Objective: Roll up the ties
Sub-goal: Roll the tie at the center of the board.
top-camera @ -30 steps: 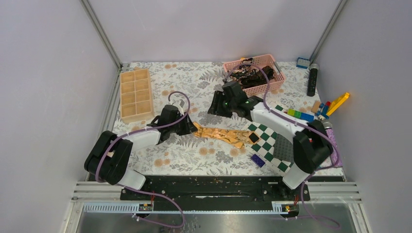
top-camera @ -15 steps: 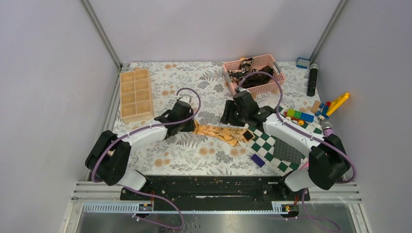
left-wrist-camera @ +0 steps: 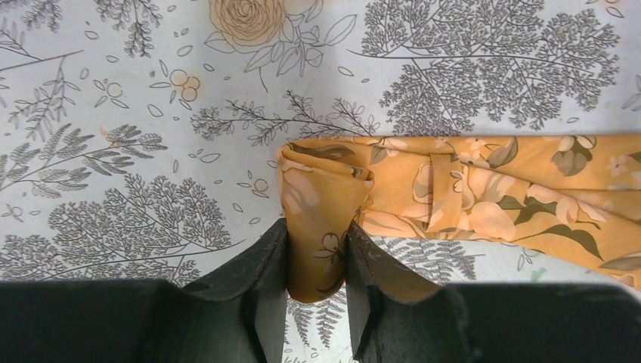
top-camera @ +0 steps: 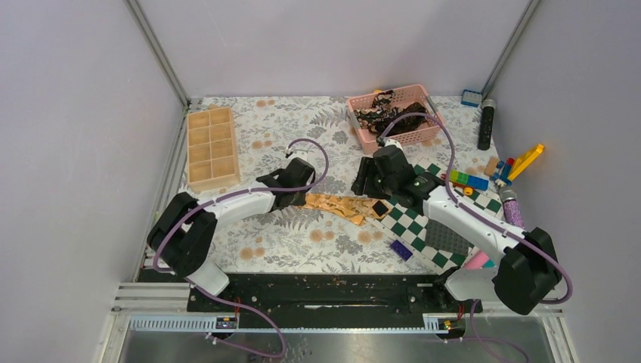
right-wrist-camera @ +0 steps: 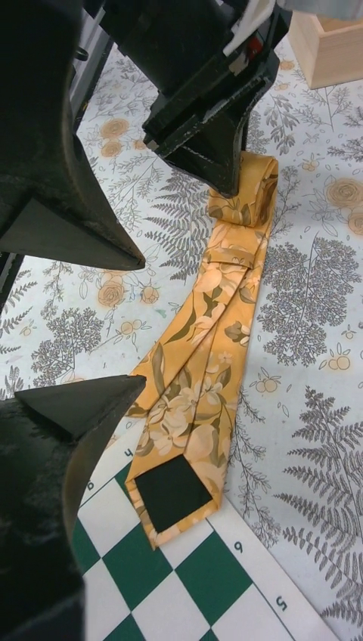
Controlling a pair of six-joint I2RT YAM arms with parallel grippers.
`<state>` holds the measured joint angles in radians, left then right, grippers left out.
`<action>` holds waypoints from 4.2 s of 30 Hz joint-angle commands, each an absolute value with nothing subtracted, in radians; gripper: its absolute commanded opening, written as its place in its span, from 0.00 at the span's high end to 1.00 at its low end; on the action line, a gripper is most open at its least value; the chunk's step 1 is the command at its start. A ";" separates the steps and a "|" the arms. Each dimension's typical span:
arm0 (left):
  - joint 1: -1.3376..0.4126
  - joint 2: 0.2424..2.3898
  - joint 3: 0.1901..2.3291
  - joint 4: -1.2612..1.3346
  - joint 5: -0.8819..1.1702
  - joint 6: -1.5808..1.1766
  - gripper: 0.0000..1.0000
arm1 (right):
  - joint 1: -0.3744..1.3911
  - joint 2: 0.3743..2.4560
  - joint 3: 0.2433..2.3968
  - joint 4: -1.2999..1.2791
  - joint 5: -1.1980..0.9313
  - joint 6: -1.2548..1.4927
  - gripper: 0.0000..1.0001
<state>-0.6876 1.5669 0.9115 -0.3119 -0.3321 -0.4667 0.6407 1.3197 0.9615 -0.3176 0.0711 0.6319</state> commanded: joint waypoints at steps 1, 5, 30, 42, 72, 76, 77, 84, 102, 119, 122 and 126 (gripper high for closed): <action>-0.703 1.586 0.977 -0.353 -0.448 -0.438 0.72 | 0.633 1.236 0.943 -0.334 0.137 0.618 0.39; -0.717 1.608 0.996 -0.371 -0.481 -0.434 0.72 | 0.631 1.185 0.931 -0.354 0.167 0.609 0.39; -0.839 1.783 1.147 -0.498 -0.681 -0.443 0.64 | 0.626 1.081 0.901 -0.417 0.237 0.584 0.36; -0.888 1.840 1.221 -0.530 -0.671 -0.437 0.53 | 0.625 1.081 0.886 -0.417 0.235 0.584 0.35; -0.863 1.747 1.214 -0.475 -0.459 -0.474 0.42 | 0.618 1.069 0.877 -0.417 0.251 0.610 0.33; -0.825 1.668 1.203 -0.457 -0.416 -0.477 0.41 | 0.615 1.072 0.872 -0.413 0.261 0.647 0.33; -0.815 1.647 1.197 -0.449 -0.404 -0.478 0.40 | 0.615 1.075 0.870 -0.407 0.261 0.656 0.32; -0.719 1.483 1.107 -0.373 -0.309 -0.520 0.37 | 0.614 1.122 0.863 -0.329 0.222 0.710 0.31; -0.396 1.326 0.767 -0.076 0.018 -0.708 0.34 | 0.703 1.692 1.099 -0.011 -0.235 0.861 0.52; -0.371 1.357 0.732 -0.034 0.058 -0.712 0.42 | 0.734 1.885 1.184 0.006 -0.245 0.896 0.70; -0.371 1.367 0.734 -0.031 0.066 -0.709 0.43 | 0.734 1.905 1.184 0.006 -0.244 0.897 0.71; -0.371 1.381 0.737 -0.028 0.078 -0.707 0.44 | 0.734 1.928 1.186 0.009 -0.239 0.896 0.72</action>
